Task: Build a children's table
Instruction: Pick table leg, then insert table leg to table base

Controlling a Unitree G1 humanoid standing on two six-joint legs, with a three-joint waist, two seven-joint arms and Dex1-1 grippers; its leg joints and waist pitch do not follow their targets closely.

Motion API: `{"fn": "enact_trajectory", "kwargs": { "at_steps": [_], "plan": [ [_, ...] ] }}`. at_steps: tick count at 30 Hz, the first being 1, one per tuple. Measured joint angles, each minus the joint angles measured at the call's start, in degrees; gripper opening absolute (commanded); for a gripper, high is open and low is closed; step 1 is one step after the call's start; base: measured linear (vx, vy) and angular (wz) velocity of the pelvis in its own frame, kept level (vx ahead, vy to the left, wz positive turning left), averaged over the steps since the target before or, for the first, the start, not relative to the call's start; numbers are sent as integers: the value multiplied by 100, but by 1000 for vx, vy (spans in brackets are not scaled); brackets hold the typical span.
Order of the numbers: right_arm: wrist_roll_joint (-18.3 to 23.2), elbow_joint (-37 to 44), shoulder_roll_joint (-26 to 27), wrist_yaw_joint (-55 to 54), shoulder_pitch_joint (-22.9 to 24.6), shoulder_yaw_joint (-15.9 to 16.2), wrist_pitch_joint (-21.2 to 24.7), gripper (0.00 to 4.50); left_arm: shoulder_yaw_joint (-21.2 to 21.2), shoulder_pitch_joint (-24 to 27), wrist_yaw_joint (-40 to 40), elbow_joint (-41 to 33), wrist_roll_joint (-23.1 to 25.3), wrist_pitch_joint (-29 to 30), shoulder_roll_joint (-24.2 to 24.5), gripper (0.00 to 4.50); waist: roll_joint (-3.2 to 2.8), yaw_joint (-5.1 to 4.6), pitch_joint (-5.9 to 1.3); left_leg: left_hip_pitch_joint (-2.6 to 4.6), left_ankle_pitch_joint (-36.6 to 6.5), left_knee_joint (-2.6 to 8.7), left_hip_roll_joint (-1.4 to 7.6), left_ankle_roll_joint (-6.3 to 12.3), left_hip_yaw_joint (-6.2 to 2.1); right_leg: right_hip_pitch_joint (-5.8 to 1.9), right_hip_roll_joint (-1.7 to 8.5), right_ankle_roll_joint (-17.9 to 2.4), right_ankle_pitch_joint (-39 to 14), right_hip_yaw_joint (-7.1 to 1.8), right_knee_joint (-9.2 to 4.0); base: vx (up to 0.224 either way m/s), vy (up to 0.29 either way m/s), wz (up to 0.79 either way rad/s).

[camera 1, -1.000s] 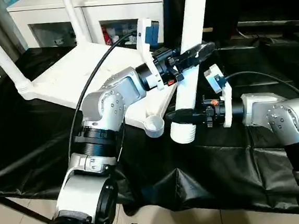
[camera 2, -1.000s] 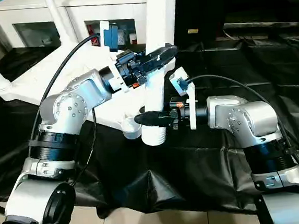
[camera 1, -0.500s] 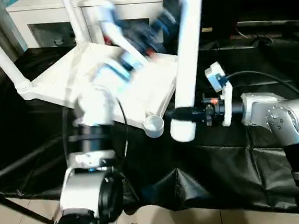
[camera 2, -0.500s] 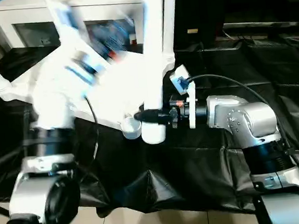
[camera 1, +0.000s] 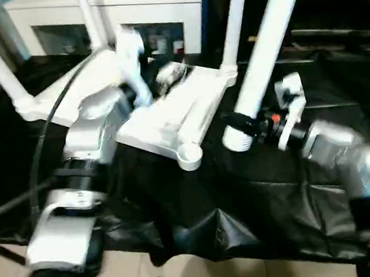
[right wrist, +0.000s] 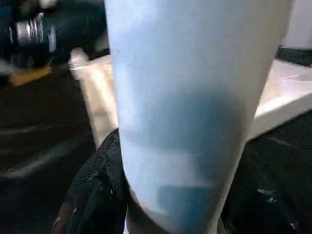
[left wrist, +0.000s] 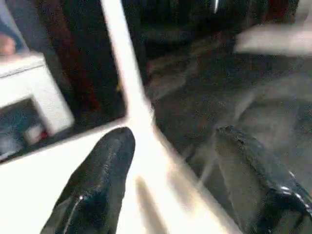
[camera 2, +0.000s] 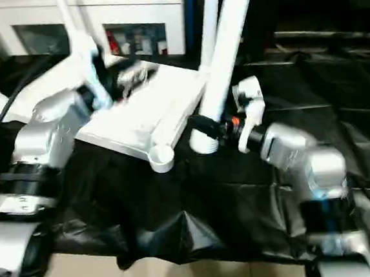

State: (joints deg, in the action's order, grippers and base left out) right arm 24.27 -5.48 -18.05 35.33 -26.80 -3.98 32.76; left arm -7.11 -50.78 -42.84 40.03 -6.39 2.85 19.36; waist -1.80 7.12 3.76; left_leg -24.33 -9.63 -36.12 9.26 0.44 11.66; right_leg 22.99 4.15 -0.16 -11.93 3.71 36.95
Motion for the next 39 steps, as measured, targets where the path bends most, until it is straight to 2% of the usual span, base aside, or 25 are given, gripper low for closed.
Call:
{"fn": "enact_trajectory", "kwargs": {
  "at_steps": [2, 5, 9, 18, 25, 29, 31, 33, 35, 39],
  "plan": [
    [-48, 0, 100, -192, 33, 0, -141, 193, -307, 71, -225, 241, 344, -236, 123, 301, 0, -38, 0, 0, 0, 4, -10, 0, 2, 0, 12, 2, 2, 0, 0, 0, 0, 0],
    [-56, 34, 154, -352, 58, -9, -207, 193, -539, 82, -613, 395, 538, -378, 229, 301, 6, -62, 2, 0, 0, 8, -16, 0, 4, 0, 17, 0, 3, 0, -2, 0, 0, 0],
    [-145, 144, 233, -508, 326, -15, -230, 193, -1216, -165, -1632, 678, 1085, -621, 718, 301, 35, -73, 1, 11, 8, 34, -17, -12, 10, 4, 17, 1, 1, -1, -3, 0, 0, 0],
    [-195, 213, 227, -638, 380, -7, -238, 193, -1879, -396, -1879, 1593, 1854, -1081, 523, 301, 38, -81, 0, 20, 12, 39, -16, -18, 15, 1, 20, -1, 2, -3, 0, 0, 0, 0],
    [-217, 271, 214, -637, 382, -5, -230, 193, -2035, -616, -1013, 2343, 2348, -1175, 241, 301, 38, -76, 0, 22, 12, 38, -16, -17, 16, -3, 21, -2, 3, -2, 0, 0, 0, 0],
    [-218, 271, 214, -641, 381, -4, -228, 193, -2034, -675, -890, 2545, 2412, -1153, 159, 301, 38, -82, 0, 22, 12, 39, -16, -16, 16, -3, 21, -3, 4, -2, -1, 0, 0, 0],
    [-218, 270, 212, -641, 380, -2, -228, 193, -2022, -677, -1010, 2633, 2396, -1078, 120, 274, 38, -81, 0, 23, 12, 39, -16, -16, 16, -3, 21, -3, 4, -1, 0, 0, 0, 0],
    [-220, 250, 193, -625, 363, 1, -228, 193, -1948, -687, -1262, 2651, 2298, -1044, 87, 274, 39, -81, -1, 22, 12, 39, -16, -16, 16, -3, 21, -3, 4, -2, -2, 0, 0, 0],
    [-229, 247, 156, -608, 336, 2, -228, 193, -1870, -726, -1563, 2656, 2173, -1038, 55, 242, 39, -78, -1, 22, 12, 39, -16, -15, 18, -4, 22, -3, 4, -2, -3, 0, 0, 0],
    [-254, 173, 51, -508, 215, 5, -229, 193, -1831, -778, -2086, 2677, 2144, -1041, 55, 229, 38, -79, -1, 24, 12, 40, -16, -14, 19, -5, 22, -4, 3, -2, -3, 0, 0, 0]
  ]
}}
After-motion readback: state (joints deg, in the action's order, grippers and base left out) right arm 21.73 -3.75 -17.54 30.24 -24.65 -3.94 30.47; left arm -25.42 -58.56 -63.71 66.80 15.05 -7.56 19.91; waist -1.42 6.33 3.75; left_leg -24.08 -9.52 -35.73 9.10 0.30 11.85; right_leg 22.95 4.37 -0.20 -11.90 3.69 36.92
